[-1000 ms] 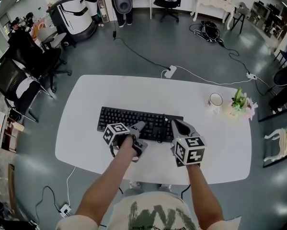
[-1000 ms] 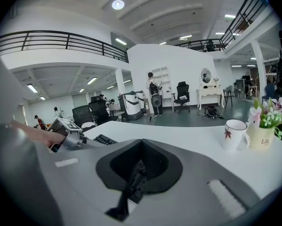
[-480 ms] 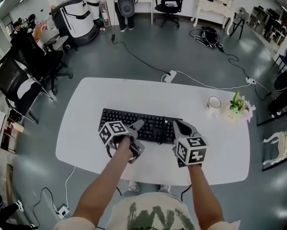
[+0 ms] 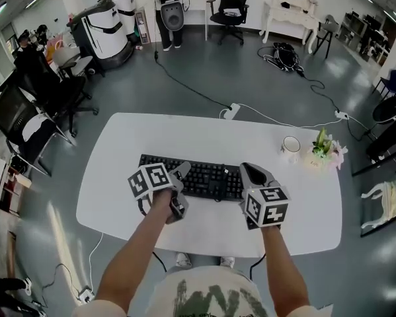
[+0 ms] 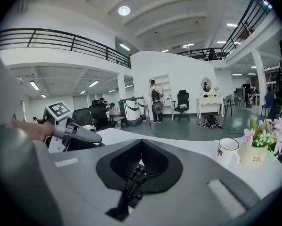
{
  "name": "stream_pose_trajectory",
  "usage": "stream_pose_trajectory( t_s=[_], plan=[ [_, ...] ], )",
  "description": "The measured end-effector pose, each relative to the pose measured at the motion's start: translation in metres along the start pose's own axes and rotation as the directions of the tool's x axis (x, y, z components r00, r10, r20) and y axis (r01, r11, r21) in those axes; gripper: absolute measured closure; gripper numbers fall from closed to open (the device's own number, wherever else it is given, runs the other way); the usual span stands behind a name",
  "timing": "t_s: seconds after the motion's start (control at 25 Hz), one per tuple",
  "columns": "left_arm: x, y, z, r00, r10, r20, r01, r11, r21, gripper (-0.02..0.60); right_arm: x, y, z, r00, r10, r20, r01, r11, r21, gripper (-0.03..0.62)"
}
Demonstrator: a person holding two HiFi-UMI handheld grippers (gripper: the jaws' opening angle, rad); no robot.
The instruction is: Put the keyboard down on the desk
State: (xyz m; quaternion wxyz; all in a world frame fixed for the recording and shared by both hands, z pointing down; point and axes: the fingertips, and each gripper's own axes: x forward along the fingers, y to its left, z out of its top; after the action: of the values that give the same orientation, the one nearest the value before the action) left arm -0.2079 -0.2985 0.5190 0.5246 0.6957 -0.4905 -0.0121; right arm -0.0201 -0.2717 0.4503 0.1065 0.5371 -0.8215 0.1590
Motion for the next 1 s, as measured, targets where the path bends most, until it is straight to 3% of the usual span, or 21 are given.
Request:
stream_pose_trajectory(
  t_s=[0.2,0.44,0.76,1.0],
  plan=[
    [-0.015,-0.021,0.021,0.999,-0.017,0.050,0.005,0.971,0.241,0.369,-0.004,0.001,0.010,1.000,0.002,0.020,-0.002,1.000,-0.005,0.595],
    [-0.025,-0.055,0.030,0.993,-0.087,0.083,0.040,0.890,0.454,0.423,-0.009,0.004,0.019,0.999,0.011,0.041,-0.010,1.000,-0.019,0.595],
    [-0.033,-0.076,0.030,0.985,-0.137,0.109,0.035,0.764,0.644,0.477,-0.016,0.009,0.035,0.997,0.016,0.074,-0.013,0.999,-0.043,0.595],
    [-0.040,-0.082,0.036,0.974,-0.154,0.165,-0.010,0.702,0.712,0.562,-0.018,0.009,0.039,0.996,0.012,0.086,-0.006,0.998,-0.070,0.595]
  ],
)
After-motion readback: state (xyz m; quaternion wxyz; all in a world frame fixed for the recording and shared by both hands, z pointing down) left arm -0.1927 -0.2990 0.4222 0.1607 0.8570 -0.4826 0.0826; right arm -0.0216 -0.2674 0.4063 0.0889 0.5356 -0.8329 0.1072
